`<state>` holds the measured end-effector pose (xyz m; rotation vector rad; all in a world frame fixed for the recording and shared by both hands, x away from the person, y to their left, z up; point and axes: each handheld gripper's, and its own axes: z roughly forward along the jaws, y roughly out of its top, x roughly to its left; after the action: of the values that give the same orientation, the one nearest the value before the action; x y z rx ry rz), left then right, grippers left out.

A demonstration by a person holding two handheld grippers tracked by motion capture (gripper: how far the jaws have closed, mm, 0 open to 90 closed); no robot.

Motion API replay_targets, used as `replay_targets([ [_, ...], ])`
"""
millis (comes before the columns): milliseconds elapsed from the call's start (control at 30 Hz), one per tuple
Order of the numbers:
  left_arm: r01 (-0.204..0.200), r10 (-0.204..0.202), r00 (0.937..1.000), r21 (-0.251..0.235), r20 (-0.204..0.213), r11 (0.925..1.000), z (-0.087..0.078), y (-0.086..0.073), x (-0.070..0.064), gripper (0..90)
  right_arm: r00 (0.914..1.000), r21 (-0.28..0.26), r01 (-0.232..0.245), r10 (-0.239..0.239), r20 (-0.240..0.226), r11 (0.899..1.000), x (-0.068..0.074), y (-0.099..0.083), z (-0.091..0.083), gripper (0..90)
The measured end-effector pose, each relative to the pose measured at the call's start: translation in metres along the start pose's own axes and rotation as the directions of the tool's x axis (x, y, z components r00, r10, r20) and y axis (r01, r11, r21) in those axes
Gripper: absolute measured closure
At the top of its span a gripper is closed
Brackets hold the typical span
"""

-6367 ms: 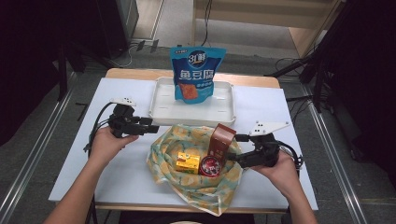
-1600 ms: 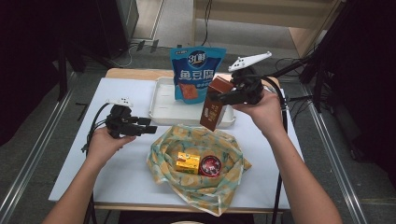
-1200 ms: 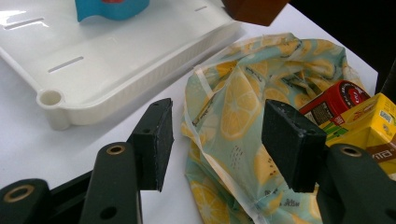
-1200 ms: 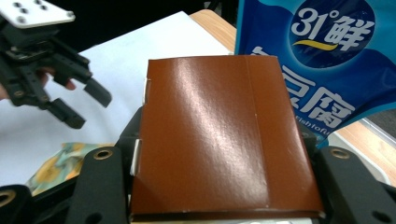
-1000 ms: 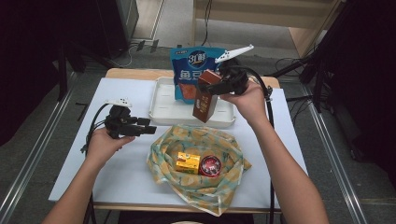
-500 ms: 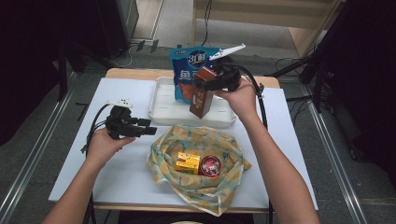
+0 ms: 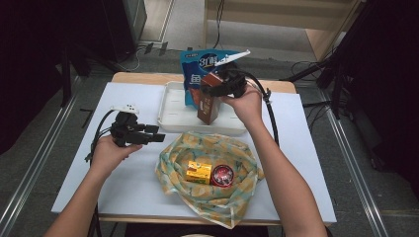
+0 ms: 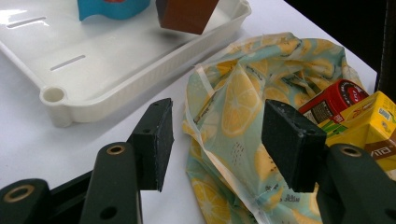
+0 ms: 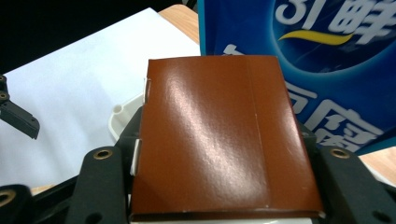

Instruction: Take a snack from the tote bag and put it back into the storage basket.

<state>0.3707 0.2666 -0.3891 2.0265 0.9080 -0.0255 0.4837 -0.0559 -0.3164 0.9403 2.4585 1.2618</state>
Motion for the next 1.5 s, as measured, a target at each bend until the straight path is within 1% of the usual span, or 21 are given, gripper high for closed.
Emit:
replay_targets([
  [67, 0.001, -0.001, 1.0, 0.0, -0.001, 1.0, 0.0, 0.0, 0.0, 44.0, 0.9999, 0.003, -0.01, 0.01, -0.003, 1.0, 0.0, -0.002, 0.003, 44.4],
  [100, 0.002, -0.002, 1.0, 0.001, 0.0, 1.0, 0.0, 0.0, 0.0, 44.0, 1.0, 0.001, -0.005, 0.005, -0.006, 1.0, 0.0, -0.003, 0.005, 44.4],
  [133, 0.002, -0.002, 1.0, 0.003, -0.001, 1.0, 0.0, 0.0, 0.0, 44.0, 0.9999, 0.003, -0.013, 0.013, -0.008, 1.0, 0.0, -0.004, 0.007, 44.5],
  [233, 0.0, 0.0, 1.0, 0.005, 0.001, 1.0, 0.001, 0.0, 0.0, 44.0, 0.9998, 0.009, -0.014, 0.014, -0.01, 1.0, 0.001, -0.008, 0.01, 44.4],
  [333, -0.001, 0.001, 1.0, 0.006, 0.001, 1.0, 0.001, 0.0, 0.0, 44.0, 0.9999, 0.006, -0.011, 0.011, -0.003, 1.0, 0.001, -0.012, 0.012, 44.4],
  [433, 0.002, -0.002, 1.0, 0.004, -0.001, 1.0, 0.0, 0.0, 0.001, 44.0, 0.9999, 0.015, -0.016, 0.016, -0.002, 1.0, 0.001, -0.018, 0.015, 44.5],
  [500, 0.001, -0.001, 1.0, 0.003, -0.002, 1.0, 0.0, 0.0, 0.001, 44.0, 0.9999, 0.007, -0.012, 0.012, 0.001, 1.0, 0.001, -0.021, 0.016, 44.5],
  [667, 0.003, -0.003, 1.0, 0.004, -0.002, 1.0, 0.0, -0.001, 0.001, 44.0, 1.0, -0.014, -0.009, 0.009, -0.003, 1.0, 0.0, -0.026, 0.013, 44.6],
  [833, 0.002, -0.002, 1.0, 0.007, -0.001, 1.0, 0.0, -0.001, 0.001, 44.0, 0.9998, -0.031, -0.02, 0.02, -0.005, 0.999, -0.002, -0.033, 0.007, 44.7],
  [967, 0.001, -0.001, 1.0, 0.006, -0.001, 1.0, 0.0, -0.001, 0.001, 44.0, 0.9997, -0.028, -0.024, 0.023, -0.005, 0.999, -0.003, -0.038, 0.002, 44.8],
  [1000, 0.002, -0.002, 1.0, 0.006, -0.001, 1.0, 0.0, -0.001, 0.001, 44.0, 0.9999, -0.03, -0.017, 0.016, -0.004, 0.999, -0.003, -0.039, 0.001, 44.8],
  [1167, 0.003, -0.003, 1.0, 0.007, -0.001, 1.0, 0.001, -0.001, 0.001, 44.0, 0.9999, -0.029, -0.013, 0.013, 0.002, 0.999, -0.003, -0.045, -0.006, 44.9],
  [1500, 0.003, -0.003, 1.0, 0.01, 0.006, 1.0, 0.001, -0.001, 0.001, 44.0, 0.9995, -0.034, -0.032, 0.032, 0.003, 0.999, -0.007, -0.059, -0.017, 45.0],
])
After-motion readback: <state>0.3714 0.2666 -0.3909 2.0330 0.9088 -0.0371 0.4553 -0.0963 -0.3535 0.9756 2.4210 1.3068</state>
